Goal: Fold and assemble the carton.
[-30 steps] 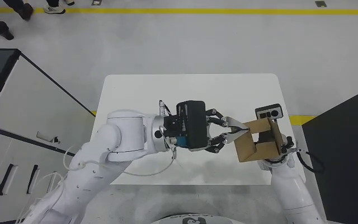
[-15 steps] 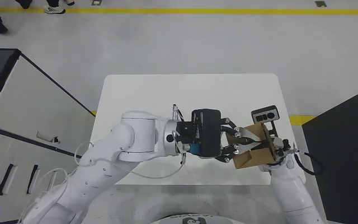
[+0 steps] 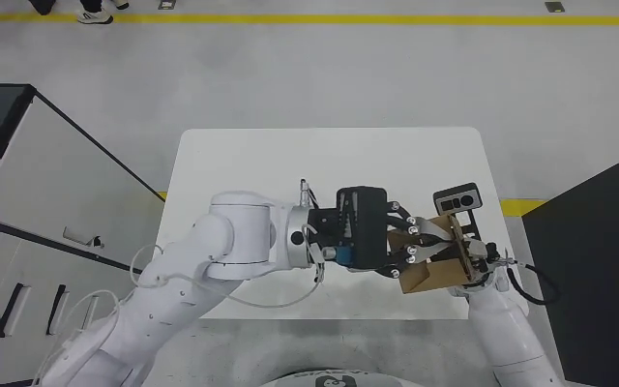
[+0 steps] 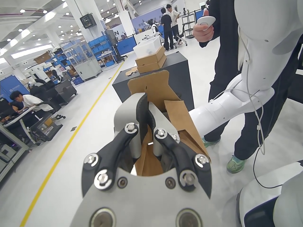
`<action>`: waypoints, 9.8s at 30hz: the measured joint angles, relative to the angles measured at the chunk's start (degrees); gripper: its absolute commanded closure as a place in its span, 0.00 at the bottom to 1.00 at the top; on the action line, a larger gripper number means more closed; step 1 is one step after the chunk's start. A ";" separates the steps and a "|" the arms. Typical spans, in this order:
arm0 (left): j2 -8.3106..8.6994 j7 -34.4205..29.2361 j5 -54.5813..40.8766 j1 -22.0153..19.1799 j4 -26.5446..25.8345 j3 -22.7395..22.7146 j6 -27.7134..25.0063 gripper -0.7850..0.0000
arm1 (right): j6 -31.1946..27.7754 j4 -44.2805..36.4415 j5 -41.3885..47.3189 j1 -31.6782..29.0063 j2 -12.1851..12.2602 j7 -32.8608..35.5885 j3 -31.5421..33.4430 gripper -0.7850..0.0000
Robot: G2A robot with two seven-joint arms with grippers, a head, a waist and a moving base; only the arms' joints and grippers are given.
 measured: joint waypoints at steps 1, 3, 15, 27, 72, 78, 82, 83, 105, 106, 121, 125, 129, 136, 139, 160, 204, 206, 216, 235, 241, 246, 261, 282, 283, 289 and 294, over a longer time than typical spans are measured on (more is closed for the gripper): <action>0.00 -0.08 -0.02 0.05 -0.02 -0.04 -0.04 1.00 | -0.08 0.00 0.05 0.01 0.04 0.00 -0.04 1.00; -0.02 -0.26 -0.26 0.19 -0.03 0.00 -0.25 1.00 | -0.25 -0.07 0.18 0.06 0.15 0.00 -0.11 1.00; -0.22 -0.77 -1.20 -0.04 0.38 -0.27 -0.76 1.00 | -1.02 -0.08 0.61 0.10 0.70 0.00 -0.33 1.00; -0.27 -0.64 -1.46 0.72 0.97 -0.35 -1.75 1.00 | -1.63 0.21 0.88 0.61 1.08 0.00 -1.11 1.00; 0.11 -1.89 -4.05 1.39 -1.75 -4.94 -3.26 1.00 | -5.91 3.46 2.45 2.66 1.59 0.00 -1.04 1.00; -0.20 -1.98 -5.22 0.54 -1.08 -3.16 -3.55 1.00 | -5.90 3.51 2.54 3.35 1.04 0.00 -1.10 1.00; -0.47 -1.79 -5.43 0.02 -0.43 -1.75 -3.62 1.00 | -5.90 3.20 2.30 3.51 0.69 0.00 -0.91 1.00; -0.56 -1.72 -5.43 -0.12 -0.22 -1.32 -3.60 1.00 | -5.90 3.06 2.23 3.47 0.59 0.00 -0.85 1.00; -1.31 -1.53 -3.17 -0.67 0.67 0.37 -1.86 1.00 | -5.90 2.39 -0.06 2.38 0.17 0.00 0.16 1.00; -1.25 -1.73 -3.07 -0.66 0.47 -0.10 -1.79 1.00 | -5.90 2.55 -0.12 2.35 0.19 0.00 0.30 1.00; -0.12 -6.74 -2.43 -1.60 -1.26 -6.36 -4.84 1.00 | -5.93 9.05 -12.65 1.82 1.12 -0.02 7.57 1.00; -0.10 -9.35 -2.11 -2.95 -0.72 -5.19 -6.06 1.00 | -6.96 10.07 -18.51 1.77 1.24 -1.06 8.93 1.00; -0.11 -13.08 -1.11 -4.26 -0.36 -3.27 -6.94 1.00 | -7.77 9.83 -22.33 1.75 1.31 -1.88 9.13 1.00; 0.04 -19.32 0.70 -6.22 -0.07 -1.51 -7.30 1.00 | -8.13 8.56 -22.07 1.80 1.09 -2.23 8.73 1.00; 0.21 -21.12 0.97 -6.45 -0.31 -1.51 -7.24 1.00 | -8.13 8.43 -21.18 1.66 0.93 -2.22 8.74 1.00; 0.45 -14.24 -2.40 -4.76 1.09 -2.27 -5.21 1.00 | -6.25 6.93 -15.23 2.91 -1.51 -0.34 10.22 1.00; -0.01 -8.34 -3.85 -4.37 3.37 -0.82 -5.72 1.00 | -5.91 2.20 -9.14 3.16 -3.19 0.00 7.23 1.00; 0.04 -8.41 -3.98 -4.13 3.18 -0.90 -5.77 1.00 | -5.91 2.22 -8.91 3.24 -3.05 0.00 7.01 1.00; -0.08 -8.38 -4.33 -4.13 2.99 -0.02 -5.72 1.00 | -5.91 2.22 -8.26 3.75 -2.69 0.00 6.36 1.00; -0.54 -7.72 -4.06 -4.73 3.14 1.63 -5.15 1.00 | -5.91 1.32 -8.16 2.93 -2.27 0.00 6.42 1.00; -0.65 -7.50 -3.95 -4.76 3.35 1.91 -5.11 1.00 | -5.91 1.09 -8.11 2.82 -2.11 0.00 6.31 1.00; -0.72 -7.38 -3.96 -4.77 3.55 2.04 -5.14 1.00 | -5.91 1.01 -8.24 2.82 -1.97 0.00 6.10 1.00; -0.44 -7.53 -3.01 -4.49 2.91 -0.49 -4.90 1.00 | -5.91 1.55 -8.40 2.89 -1.75 0.00 6.15 1.00; 0.64 -7.06 -4.25 -1.82 1.70 -6.55 -3.33 1.00 | -5.91 1.25 -2.68 3.29 -2.30 0.00 5.90 1.00; 0.66 -7.07 -4.13 -1.73 1.70 -6.66 -3.21 1.00 | -5.91 1.25 -2.70 3.29 -2.30 0.00 5.90 1.00; 0.66 -7.13 -4.08 -1.75 1.69 -6.65 -3.22 1.00 | -5.82 1.24 -2.82 3.29 -2.29 -0.09 5.89 1.00; 0.69 -5.93 -3.44 -0.90 1.02 -6.96 -2.48 1.00 | -5.82 3.17 -0.27 3.32 -2.71 0.00 4.93 1.00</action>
